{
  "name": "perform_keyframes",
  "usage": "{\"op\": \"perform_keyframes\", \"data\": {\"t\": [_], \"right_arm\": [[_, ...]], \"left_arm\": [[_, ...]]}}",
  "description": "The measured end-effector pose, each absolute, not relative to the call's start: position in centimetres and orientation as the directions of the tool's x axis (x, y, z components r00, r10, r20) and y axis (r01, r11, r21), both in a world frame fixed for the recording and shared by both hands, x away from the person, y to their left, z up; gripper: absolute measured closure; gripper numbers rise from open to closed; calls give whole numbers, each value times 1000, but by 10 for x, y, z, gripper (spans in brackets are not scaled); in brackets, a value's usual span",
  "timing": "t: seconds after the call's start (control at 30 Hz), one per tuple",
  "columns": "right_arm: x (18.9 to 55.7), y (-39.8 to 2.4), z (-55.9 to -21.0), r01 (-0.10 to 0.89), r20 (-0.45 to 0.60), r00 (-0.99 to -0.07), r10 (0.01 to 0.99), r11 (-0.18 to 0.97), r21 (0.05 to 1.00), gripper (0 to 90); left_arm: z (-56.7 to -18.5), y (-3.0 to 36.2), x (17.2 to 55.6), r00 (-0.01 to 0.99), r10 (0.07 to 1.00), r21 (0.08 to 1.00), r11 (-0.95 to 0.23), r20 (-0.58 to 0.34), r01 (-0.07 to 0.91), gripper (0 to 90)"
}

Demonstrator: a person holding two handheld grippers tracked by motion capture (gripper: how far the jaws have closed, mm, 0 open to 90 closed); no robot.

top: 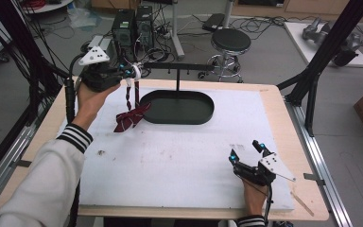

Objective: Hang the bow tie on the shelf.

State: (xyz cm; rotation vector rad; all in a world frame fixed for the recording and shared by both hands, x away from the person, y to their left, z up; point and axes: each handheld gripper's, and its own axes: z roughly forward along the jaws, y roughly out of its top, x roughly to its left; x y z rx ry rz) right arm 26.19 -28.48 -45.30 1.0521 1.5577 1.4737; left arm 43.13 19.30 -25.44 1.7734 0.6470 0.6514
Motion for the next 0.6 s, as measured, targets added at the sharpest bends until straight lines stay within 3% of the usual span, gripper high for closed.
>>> {"op": "perform_keyframes", "data": {"t": [0.6], "right_arm": [[262, -285, -453, 73, 26, -397, 918, 4, 997, 99]], "left_arm": [[-236, 157, 471, 710, 688, 966, -256, 147, 49, 875]]}}
